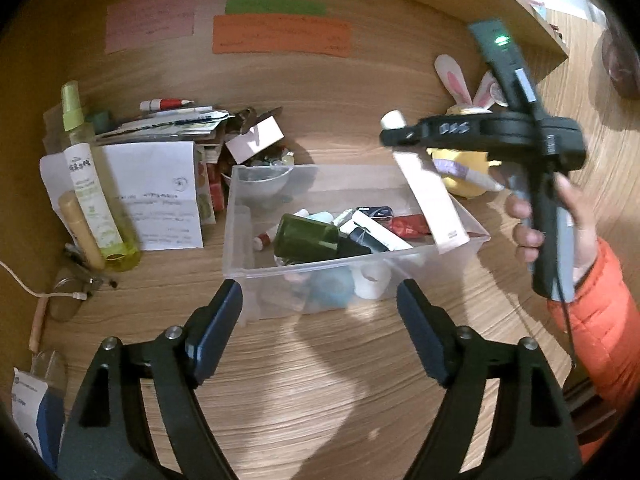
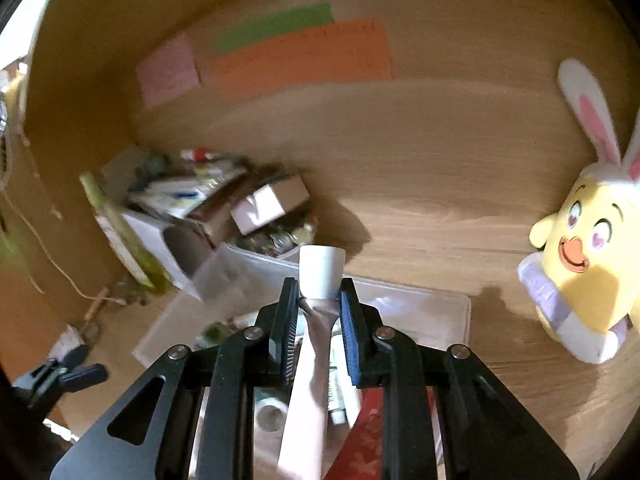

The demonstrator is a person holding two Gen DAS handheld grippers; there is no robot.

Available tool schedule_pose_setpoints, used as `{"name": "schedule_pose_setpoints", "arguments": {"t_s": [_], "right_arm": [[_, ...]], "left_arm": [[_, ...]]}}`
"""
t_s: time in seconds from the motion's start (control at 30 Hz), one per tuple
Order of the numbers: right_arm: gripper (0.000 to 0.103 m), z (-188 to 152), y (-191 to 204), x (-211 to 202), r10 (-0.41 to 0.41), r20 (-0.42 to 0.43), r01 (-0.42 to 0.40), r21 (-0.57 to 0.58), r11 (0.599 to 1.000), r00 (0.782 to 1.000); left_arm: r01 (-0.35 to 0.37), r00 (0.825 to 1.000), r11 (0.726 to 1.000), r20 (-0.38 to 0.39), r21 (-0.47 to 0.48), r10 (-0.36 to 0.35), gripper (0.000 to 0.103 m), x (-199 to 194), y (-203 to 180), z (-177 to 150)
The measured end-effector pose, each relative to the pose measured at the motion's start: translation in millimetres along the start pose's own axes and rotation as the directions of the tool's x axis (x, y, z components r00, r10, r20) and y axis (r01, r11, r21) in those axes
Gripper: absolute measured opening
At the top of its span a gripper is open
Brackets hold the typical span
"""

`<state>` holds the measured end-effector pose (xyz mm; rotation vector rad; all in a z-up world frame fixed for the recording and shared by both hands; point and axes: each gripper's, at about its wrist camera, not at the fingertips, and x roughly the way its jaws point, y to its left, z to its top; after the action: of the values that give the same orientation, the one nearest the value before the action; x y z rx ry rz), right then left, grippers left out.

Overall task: Organize objects
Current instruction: 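Lower the pink tube into the box and open the right tool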

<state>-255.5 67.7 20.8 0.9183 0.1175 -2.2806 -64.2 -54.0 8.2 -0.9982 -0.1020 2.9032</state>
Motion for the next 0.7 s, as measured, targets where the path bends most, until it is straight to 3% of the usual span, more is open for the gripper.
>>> {"name": "schedule_pose_setpoints", "arguments": {"t_s": [0.17, 0.27, 0.43, 0.6, 0.7], "right_arm": [[0.018, -11, 3, 31, -0.008, -0.112, 0.005, -0.025, 1.000, 0.994], [0.022, -18, 7, 33, 0.029, -0.147, -0.035, -0.036, 0.999, 0.989], [0.028, -30, 14, 2, 0.072, -0.093, -0.078, -0.065, 0.995, 0.993], [0.031, -48, 17, -36, 0.063, -0.023, -0.065, -0.095, 0.993, 0.998], [0.039, -61, 17, -59, 0.047, 0.031, -0.044, -0.102, 0.994, 0.998]], "left_arm": [[-0.011, 1.000, 1.000, -0.008, 0.012, 0.011, 0.085, 6, -4, 0], [-0.006, 1.000, 1.000, -0.015, 0.008, 0.006, 0.085, 10, -5, 2], [-0.008, 1.000, 1.000, -0.008, 0.000, 0.008, 0.085, 15, -7, 7], [-0.008, 1.000, 1.000, 0.005, -0.008, 0.008, 0.085, 18, -10, 13], [-0.005, 1.000, 1.000, 0.013, -0.014, 0.006, 0.085, 19, -12, 16]]}}
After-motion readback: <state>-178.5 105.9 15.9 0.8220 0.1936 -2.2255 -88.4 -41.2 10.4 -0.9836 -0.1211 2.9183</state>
